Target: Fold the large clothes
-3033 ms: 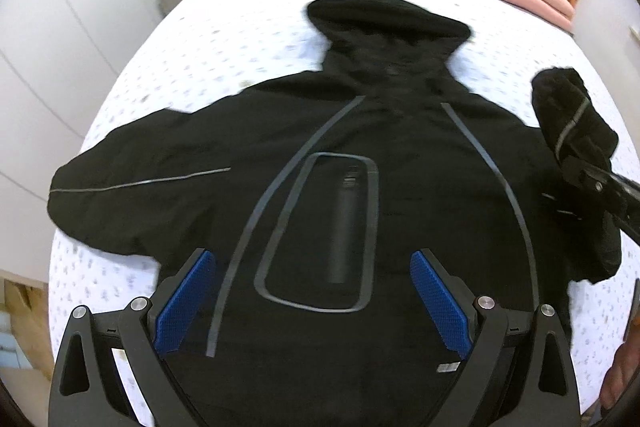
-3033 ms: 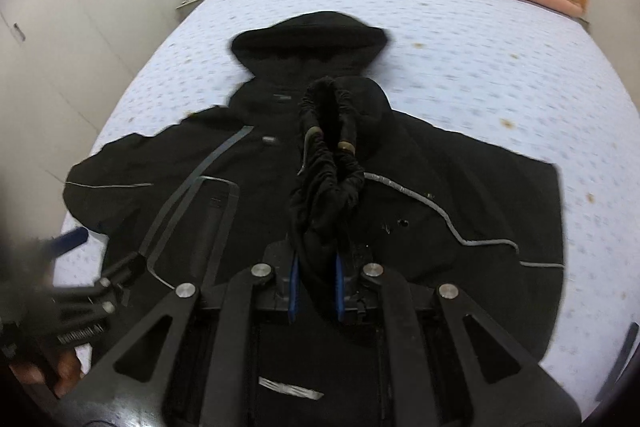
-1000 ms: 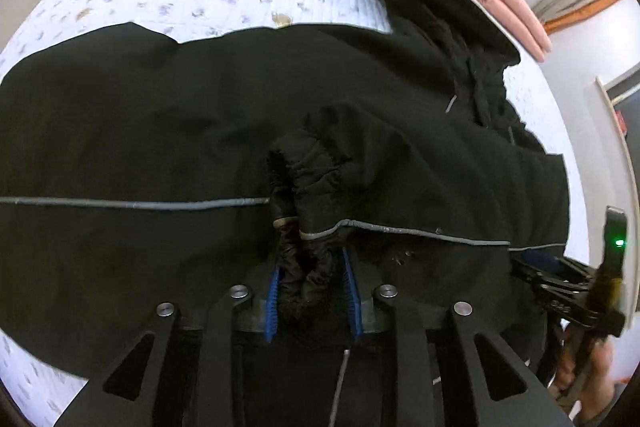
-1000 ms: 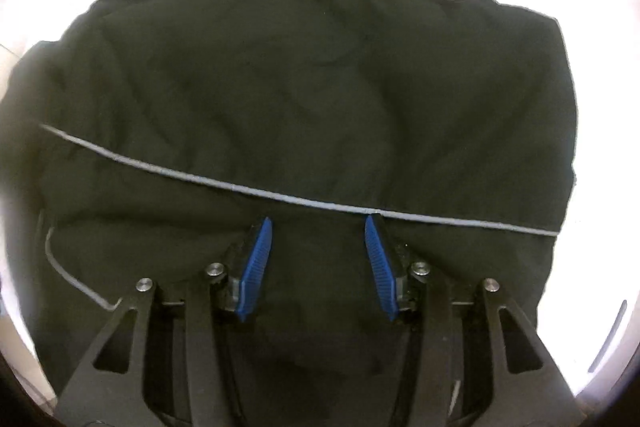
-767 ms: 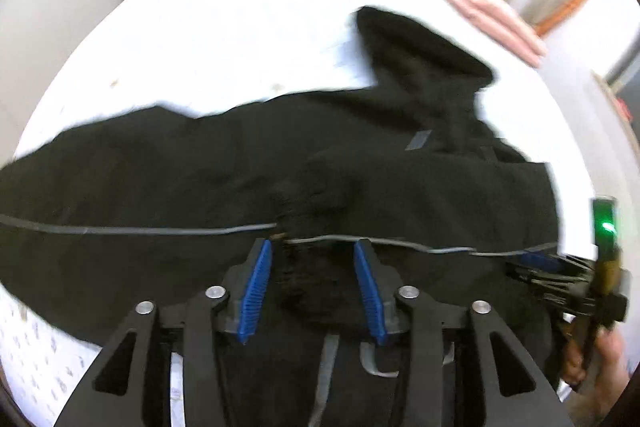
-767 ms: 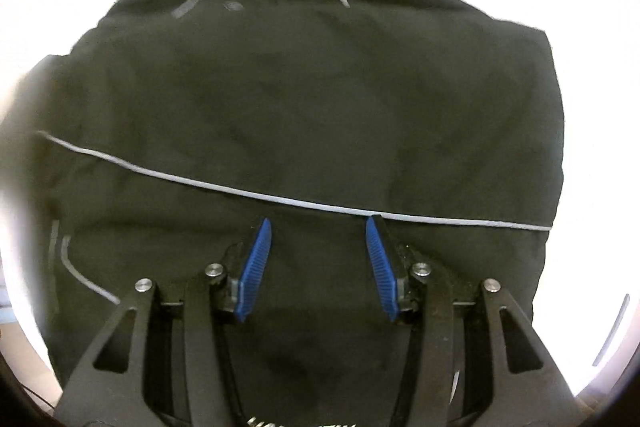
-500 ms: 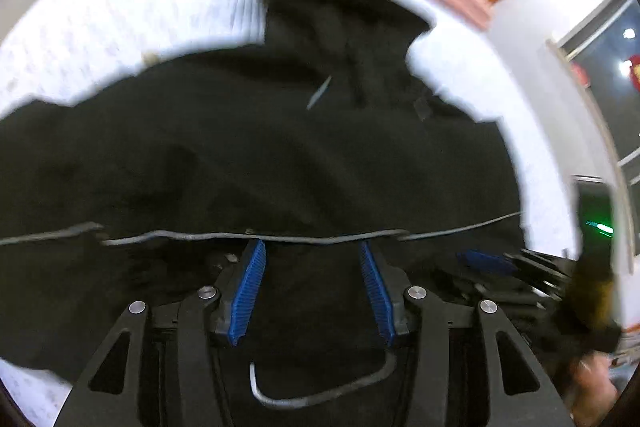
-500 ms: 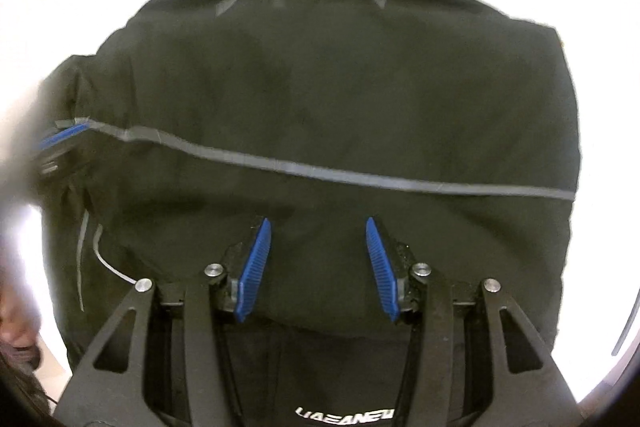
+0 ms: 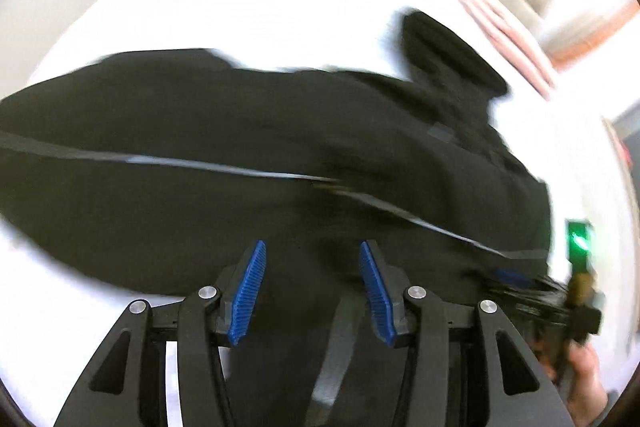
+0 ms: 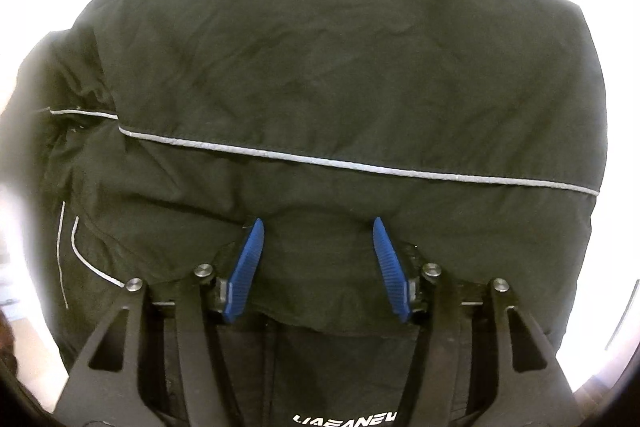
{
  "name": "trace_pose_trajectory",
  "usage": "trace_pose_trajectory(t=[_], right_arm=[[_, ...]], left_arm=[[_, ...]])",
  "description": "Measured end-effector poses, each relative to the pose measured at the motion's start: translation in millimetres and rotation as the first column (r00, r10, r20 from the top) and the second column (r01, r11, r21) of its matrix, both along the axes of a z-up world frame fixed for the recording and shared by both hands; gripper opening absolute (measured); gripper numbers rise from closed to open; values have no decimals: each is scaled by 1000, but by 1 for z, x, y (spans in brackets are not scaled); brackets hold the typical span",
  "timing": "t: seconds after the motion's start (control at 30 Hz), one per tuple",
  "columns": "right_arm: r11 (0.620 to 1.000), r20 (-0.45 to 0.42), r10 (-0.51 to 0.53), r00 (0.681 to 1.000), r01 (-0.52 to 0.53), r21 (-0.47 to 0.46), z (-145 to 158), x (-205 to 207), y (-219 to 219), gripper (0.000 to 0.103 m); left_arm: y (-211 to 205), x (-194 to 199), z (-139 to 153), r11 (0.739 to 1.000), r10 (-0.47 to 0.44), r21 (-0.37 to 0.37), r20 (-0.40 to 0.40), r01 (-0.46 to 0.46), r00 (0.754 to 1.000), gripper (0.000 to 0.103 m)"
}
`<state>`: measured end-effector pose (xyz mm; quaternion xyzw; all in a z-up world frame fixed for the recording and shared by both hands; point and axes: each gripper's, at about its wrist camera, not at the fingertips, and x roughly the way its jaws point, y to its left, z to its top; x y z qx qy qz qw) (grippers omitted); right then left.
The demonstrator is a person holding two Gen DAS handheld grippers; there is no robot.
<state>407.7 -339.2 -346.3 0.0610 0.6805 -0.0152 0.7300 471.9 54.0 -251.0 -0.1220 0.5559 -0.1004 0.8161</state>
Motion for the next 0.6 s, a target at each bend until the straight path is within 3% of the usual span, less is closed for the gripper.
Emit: trace_pose_trajectory(t=[0.07,0.13,0.2,0.3,0.4,0.53,0.6], right_arm=[[1000,3,2,1000,-2,-10,0,2,3,57],[1000,7,3,1000,-3,-19,4,-5,10,60],[1000,7,3,1000,-3,-28,7,-12,12,63],[999,2,2,1000,-2,-39,5,-12,14,67],[999,-4,2,1000,-2,-47,4,-11,13,72],[998,-8,-1,1000,0,-58,1,-9,12,76],[998,-3,1,1000,-2,-58,1,-10,13,76]], left_arm=[[47,-4,3,990,123,72,13,-124,992,51],[98,-8,2,954,260,145,33,-262,965,51],[144,-10,-3,900,389,199,43,-389,920,51],[193,-6,-15,842,489,228,58,-489,870,51],[231,4,-31,819,553,163,37,-550,833,52],[256,26,-57,757,654,48,-19,-652,757,53],[272,31,-66,735,678,31,-35,-677,734,58]])
